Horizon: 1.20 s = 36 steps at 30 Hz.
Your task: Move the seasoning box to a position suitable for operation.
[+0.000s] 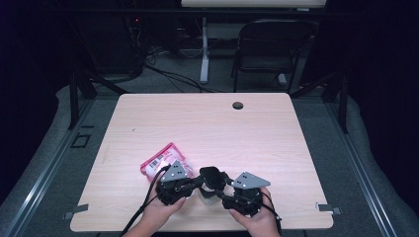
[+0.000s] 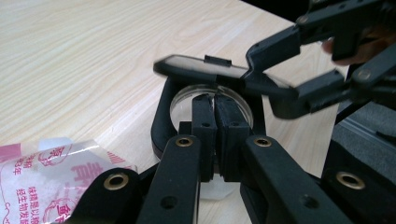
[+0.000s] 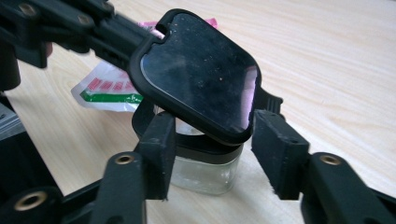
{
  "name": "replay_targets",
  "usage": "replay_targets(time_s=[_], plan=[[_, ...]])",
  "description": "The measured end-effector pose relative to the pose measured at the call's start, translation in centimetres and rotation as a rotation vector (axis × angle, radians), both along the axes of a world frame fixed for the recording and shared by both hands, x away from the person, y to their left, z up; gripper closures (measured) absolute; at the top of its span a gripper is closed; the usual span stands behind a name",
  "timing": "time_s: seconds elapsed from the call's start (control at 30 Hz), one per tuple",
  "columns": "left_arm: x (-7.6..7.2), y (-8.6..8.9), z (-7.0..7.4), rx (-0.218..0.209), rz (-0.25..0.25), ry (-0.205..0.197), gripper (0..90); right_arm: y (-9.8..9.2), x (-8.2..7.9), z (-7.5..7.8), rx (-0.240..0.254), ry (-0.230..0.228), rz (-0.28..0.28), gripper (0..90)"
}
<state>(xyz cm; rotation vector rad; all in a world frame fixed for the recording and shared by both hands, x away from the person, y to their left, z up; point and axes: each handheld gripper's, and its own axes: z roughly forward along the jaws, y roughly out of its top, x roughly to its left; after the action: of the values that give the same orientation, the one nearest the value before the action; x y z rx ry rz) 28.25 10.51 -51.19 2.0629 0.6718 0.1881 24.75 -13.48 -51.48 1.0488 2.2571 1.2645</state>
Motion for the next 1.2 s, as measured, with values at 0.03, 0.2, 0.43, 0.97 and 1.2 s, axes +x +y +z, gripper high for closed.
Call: replay_targets(time_s=[0.03,0.2,0.43,0.97,1.2], plan=[[0.0,0.0,-0.2,0.005,-0.001,0.004,87.9,-0.1,0.0,0.1,0.003,-0.006,0.001,51.6],[0.1,-0.1,-0.7,0.01,-0.007,0.019,89.7,-0.6,-0.1,0.6,0.056,-0.023,-0.017,59.6],[0.1,-0.3,-0.9,0.003,-0.016,0.015,90.0,-1.5,0.0,1.1,0.107,-0.01,-0.044,73.5],[0.0,-0.2,-1.1,-0.011,-0.014,0.01,90.0,-1.1,1.9,0.5,0.121,-0.007,-0.117,74.1],[0.0,-0.2,-1.1,-0.015,-0.017,0.01,90.0,-2.3,2.8,0.6,0.171,0.042,-0.124,84.4]])
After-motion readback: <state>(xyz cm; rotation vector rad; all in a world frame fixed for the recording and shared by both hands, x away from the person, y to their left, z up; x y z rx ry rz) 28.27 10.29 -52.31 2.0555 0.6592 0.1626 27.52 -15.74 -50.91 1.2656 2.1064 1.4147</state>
